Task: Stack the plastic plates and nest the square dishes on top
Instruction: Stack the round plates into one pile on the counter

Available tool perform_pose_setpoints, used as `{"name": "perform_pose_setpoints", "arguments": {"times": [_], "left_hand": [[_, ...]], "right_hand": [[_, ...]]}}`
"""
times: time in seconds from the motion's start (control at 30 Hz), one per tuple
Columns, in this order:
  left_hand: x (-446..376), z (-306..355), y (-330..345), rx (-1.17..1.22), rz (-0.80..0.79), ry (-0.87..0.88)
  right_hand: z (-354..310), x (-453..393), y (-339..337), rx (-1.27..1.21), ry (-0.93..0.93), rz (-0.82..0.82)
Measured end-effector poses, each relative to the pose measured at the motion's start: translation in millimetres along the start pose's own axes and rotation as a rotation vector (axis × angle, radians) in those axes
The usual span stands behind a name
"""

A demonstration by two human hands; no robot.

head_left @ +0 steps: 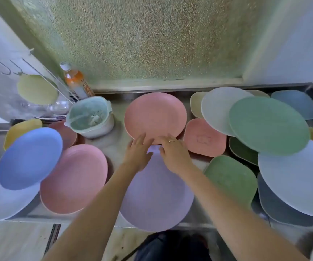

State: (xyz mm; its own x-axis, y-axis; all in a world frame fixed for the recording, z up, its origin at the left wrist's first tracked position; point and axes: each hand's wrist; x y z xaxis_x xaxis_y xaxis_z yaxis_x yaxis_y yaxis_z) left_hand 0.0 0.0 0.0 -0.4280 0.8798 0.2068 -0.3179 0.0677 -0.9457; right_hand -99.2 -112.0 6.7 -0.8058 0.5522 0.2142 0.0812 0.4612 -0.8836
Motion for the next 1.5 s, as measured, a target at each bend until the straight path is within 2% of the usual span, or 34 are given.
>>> {"name": "perform_pose_setpoints", "arguments": {"times": [0.1, 0.33, 0.6, 0.73, 0.83, 0.9, 0.97, 1.03, 1.1, 1.23, 1.4, 1.5], "left_hand": [[-12.9, -1.6, 18.7, -0.011, 0.052, -0.031], [-23.5, -9.3, 44.0, -0.012, 0.191, -0.002], [-20.6, -27.1, 47.1, 0.049, 0.271, 0.089], [5.3, -39.6, 39.2, -0.092, 0.357, 0.098], [54.2, -33.4, 33.4, -0.03, 0.465, 0.079], [92.7, -31.0, 40.6, 0.027, 0.455, 0.182], [127.3, -32.9, 50.8, 0.184, 0.374, 0.334], [144.0, -40.7, 61.7, 0.34, 0.292, 0.416], [146.3, -48.3, 71.3, 0.328, 0.284, 0.449], [137.7, -49.0, 81.6, 0.234, 0.425, 0.44], [124.5, -42.3, 89.3, 0.162, 0.63, 0.4], [112.8, -41.9, 90.6, 0.176, 0.657, 0.338]], "right_hand": [[1.1, -14.9, 21.3, -0.013, -0.008, 0.113], [9.1, -29.2, 52.8, -0.023, -0.001, 0.219], [4.2, -26.5, 63.2, -0.044, -0.116, 0.395], [-1.5, -22.5, 55.6, 0.059, -0.096, 0.431], [-7.8, -26.2, 55.1, 0.027, -0.029, 0.482], [-10.7, -31.1, 57.5, -0.027, 0.015, 0.522], [-13.6, -33.2, 56.2, -0.074, 0.042, 0.511], [-17.5, -32.0, 50.5, -0.084, 0.033, 0.508], [-21.6, -25.5, 44.2, -0.097, -0.001, 0.569], [-21.3, 5.1, 45.8, -0.205, -0.108, 0.696], [-4.5, 65.7, 67.1, -0.169, -0.15, 0.727], [0.7, 106.9, 76.2, -0.181, -0.136, 0.753]]}}
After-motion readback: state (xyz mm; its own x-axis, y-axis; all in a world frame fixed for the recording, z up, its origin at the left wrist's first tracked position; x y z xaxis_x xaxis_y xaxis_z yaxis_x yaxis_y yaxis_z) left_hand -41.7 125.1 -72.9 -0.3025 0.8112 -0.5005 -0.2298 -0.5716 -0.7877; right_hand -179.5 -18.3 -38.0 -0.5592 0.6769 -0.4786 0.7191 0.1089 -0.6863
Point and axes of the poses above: each hand's wrist, its own x-axis away from the middle knuckle, its own y-axis out of the palm, z = x × y, and after that the axes turned 15 degrees about y, right-handed
